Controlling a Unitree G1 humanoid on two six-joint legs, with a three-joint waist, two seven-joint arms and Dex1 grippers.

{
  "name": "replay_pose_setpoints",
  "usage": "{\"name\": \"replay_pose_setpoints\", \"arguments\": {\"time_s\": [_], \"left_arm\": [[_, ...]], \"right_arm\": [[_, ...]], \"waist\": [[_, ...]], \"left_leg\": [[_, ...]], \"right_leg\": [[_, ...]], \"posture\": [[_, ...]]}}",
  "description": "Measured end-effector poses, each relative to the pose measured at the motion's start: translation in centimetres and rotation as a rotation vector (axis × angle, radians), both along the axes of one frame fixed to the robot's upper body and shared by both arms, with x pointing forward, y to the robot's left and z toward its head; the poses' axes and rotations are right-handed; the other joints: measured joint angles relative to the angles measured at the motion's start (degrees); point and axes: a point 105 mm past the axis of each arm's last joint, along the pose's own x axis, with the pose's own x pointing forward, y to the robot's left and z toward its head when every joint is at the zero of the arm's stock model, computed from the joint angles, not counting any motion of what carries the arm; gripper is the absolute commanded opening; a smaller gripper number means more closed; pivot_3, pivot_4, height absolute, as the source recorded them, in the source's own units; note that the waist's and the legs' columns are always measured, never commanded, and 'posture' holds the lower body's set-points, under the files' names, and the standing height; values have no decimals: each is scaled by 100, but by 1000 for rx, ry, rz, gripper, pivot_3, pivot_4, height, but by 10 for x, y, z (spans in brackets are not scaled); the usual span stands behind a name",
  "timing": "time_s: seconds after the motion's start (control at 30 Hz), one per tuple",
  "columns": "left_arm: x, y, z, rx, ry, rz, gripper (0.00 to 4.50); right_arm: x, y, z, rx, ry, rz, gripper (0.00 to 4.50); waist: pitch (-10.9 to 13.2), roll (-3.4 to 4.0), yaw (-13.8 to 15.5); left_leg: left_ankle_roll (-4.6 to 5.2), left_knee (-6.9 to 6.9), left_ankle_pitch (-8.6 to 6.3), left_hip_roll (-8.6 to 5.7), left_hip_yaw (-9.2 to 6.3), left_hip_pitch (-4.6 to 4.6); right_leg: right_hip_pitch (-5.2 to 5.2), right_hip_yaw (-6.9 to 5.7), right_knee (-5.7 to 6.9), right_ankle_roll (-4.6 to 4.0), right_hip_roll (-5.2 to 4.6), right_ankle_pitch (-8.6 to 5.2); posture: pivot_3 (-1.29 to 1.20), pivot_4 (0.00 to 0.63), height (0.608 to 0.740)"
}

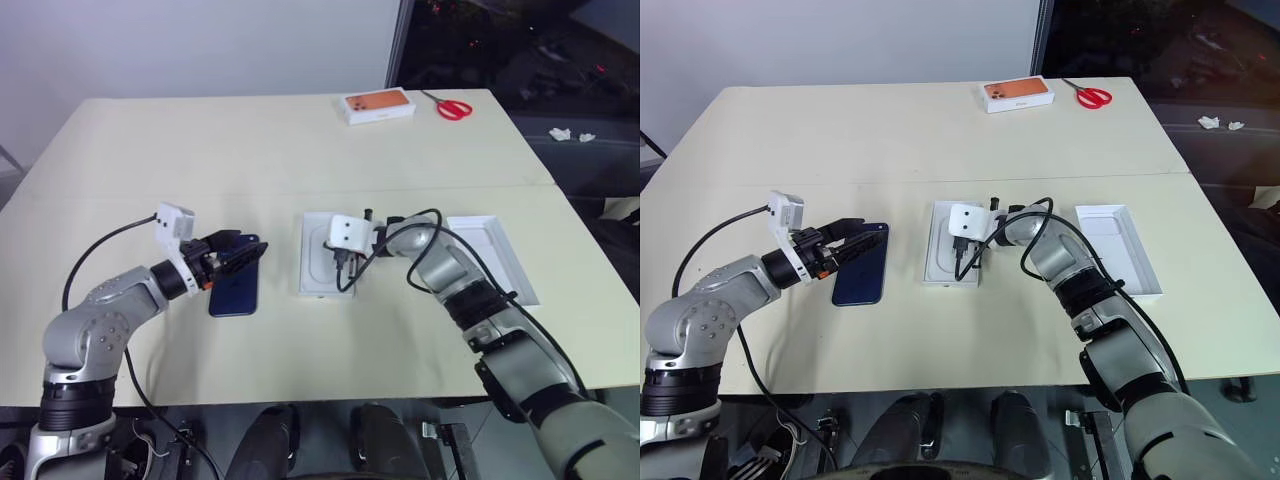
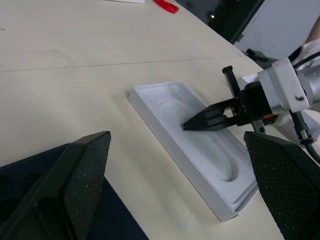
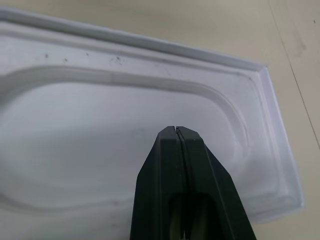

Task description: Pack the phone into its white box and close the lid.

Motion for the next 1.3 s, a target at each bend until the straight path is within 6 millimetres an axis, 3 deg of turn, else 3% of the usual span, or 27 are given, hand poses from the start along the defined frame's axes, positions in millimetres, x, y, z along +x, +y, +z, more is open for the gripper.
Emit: {"name": "replay_pose_setpoints", "arguments": {"time_s": [0.17, 0.33, 0.47, 0.7, 0.87, 1.0, 1.3], "left_arm": [[-2, 18, -4, 20, 48, 28, 4498], [-5, 45, -10, 14, 114, 87, 4498], [-11, 71, -16, -55, 239, 138, 4498], [-23, 105, -40, -208, 481, 222, 4498], [-23, 99, -47, -249, 544, 195, 4498], [-21, 84, -50, -267, 563, 128, 4498], [-6, 57, -59, -323, 599, 31, 4498]], "right_arm": [[-6, 6, 2, 52, 36, 16, 34], [-14, 23, 31, 207, 51, 50, 34], [-25, 43, 42, 259, 67, 93, 34], [-46, 81, 30, 261, 125, 155, 34], [-47, 91, 9, 158, 137, 131, 34], [-43, 88, -10, 41, 145, 105, 34], [-37, 86, -16, 5, 154, 83, 34]], "waist": [[1, 2, -18], [2, 3, -8], [2, 3, -18], [2, 3, -14], [1, 1, 21], [-1, 2, 22], [-25, 30, 46]], "left_leg": [[2, -2, -1, 2, 1, 0], [3, -2, -2, 2, -1, -2], [4, -4, -2, 2, -2, -2], [4, -3, -3, 1, -3, -2], [3, 0, -2, -5, -5, -1], [2, -1, -2, -6, -4, 0], [8, -14, -6, -13, -6, 68]], "right_leg": [[-5, 0, 2, 0, 3, 0], [-7, 1, 1, 0, 2, 0], [-11, 0, 4, 0, 2, 0], [-32, -2, 6, 0, 2, 0], [-29, -2, 7, 0, -6, 0], [-29, -2, 7, -1, -7, 0], [41, -7, -6, -1, -11, -1]], "posture": [[0, 150, 740], [0, 150, 740], [0, 150, 740], [0, 150, 740], [0, 150, 740], [0, 150, 740], [0, 150, 740]]}}
